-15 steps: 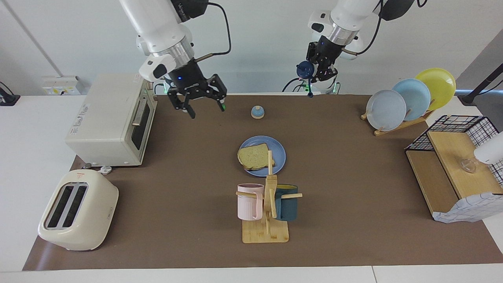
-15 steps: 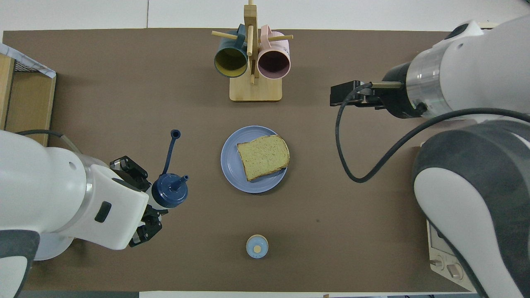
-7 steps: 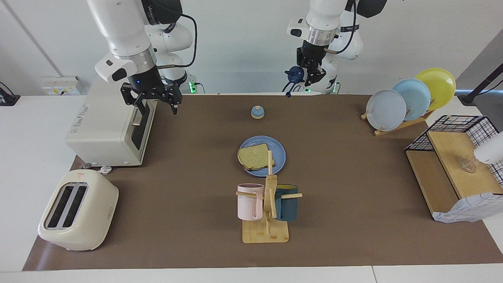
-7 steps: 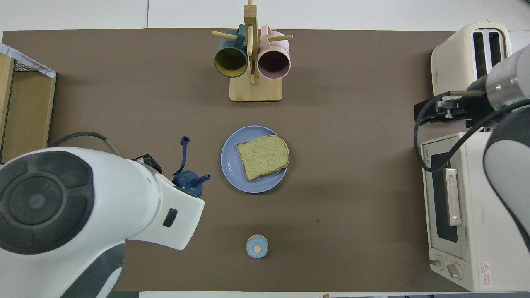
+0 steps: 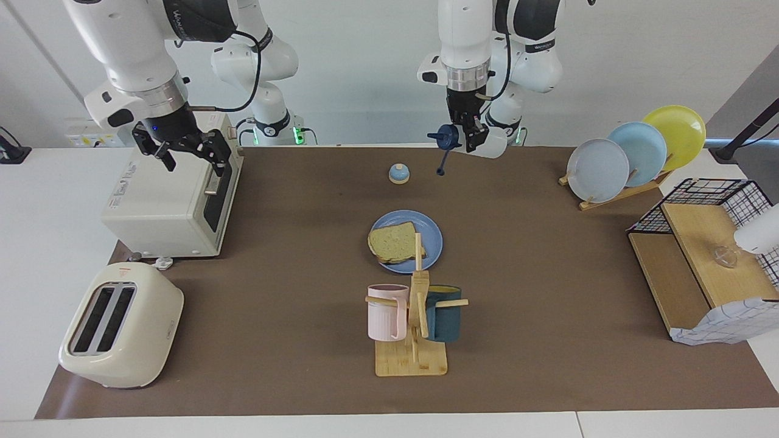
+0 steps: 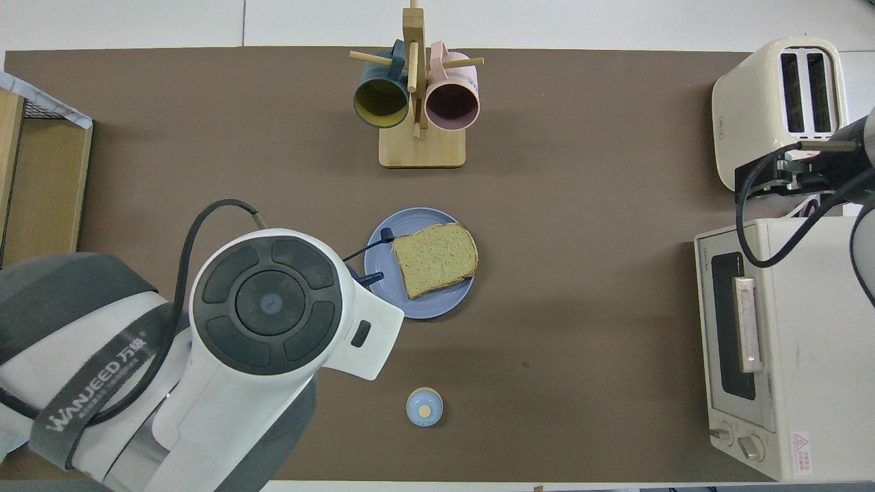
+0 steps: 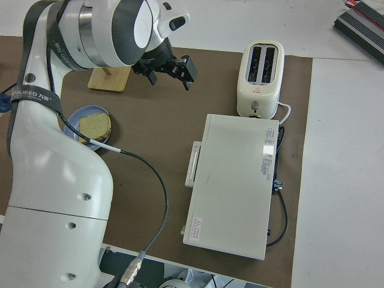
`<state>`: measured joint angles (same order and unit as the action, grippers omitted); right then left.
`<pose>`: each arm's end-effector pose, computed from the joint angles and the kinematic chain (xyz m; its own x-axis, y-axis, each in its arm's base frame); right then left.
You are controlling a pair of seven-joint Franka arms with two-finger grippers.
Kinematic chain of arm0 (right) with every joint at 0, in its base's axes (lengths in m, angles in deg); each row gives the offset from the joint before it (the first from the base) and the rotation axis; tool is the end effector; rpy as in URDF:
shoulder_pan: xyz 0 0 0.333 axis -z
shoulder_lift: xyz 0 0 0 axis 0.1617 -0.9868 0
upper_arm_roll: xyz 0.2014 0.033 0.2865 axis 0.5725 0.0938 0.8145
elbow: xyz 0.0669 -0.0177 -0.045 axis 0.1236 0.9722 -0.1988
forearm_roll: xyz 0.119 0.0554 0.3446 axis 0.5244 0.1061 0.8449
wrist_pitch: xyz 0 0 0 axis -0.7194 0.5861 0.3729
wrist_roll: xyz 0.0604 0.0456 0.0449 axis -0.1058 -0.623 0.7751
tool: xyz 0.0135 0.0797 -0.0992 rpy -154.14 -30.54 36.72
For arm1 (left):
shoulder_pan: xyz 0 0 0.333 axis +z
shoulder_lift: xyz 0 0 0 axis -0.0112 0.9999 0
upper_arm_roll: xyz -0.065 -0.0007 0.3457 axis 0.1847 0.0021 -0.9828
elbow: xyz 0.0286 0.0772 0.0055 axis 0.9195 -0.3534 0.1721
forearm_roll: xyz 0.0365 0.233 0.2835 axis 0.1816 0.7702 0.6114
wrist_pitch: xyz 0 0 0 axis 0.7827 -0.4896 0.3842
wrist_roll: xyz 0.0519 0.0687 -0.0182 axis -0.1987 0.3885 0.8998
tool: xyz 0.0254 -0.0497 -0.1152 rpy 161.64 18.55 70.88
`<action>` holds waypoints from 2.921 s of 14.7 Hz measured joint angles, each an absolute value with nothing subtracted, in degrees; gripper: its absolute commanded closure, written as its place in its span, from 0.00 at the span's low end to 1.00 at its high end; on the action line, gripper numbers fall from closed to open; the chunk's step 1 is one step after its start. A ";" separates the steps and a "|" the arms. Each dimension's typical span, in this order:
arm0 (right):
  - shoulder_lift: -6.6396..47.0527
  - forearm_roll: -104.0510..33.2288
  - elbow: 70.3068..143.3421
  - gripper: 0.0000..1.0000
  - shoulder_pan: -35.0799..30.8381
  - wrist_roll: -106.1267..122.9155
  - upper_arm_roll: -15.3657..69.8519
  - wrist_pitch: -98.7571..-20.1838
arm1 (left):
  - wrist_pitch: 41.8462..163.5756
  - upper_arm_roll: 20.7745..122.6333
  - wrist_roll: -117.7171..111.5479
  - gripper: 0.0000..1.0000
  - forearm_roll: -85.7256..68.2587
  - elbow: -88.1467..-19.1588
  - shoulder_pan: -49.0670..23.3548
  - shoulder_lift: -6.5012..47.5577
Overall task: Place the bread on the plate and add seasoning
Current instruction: 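Tilt the bottle over the bread with the left gripper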
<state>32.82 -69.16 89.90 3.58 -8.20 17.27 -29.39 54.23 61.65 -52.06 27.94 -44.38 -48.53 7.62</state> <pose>0.5399 0.0214 0.6372 0.9947 -0.0993 -0.0266 -0.0975 -0.9933 0.0618 0.3978 -0.3083 0.5916 0.2605 -0.9427 -0.2085 -0.9649 -0.2466 -0.0906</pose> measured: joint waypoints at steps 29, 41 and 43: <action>33.54 -66.76 92.35 0.00 9.54 -2.17 15.65 -27.55 | 43.41 61.59 -42.23 1.00 61.12 -35.66 -61.21 35.67; 34.05 -65.96 92.47 0.00 9.42 -1.42 15.12 -27.55 | 40.98 60.36 -41.60 1.00 69.32 -32.86 -61.32 47.27; 34.05 -65.96 92.47 0.00 9.42 -1.42 15.12 -27.55 | 40.98 59.08 -41.59 1.00 69.44 -31.47 -61.30 49.26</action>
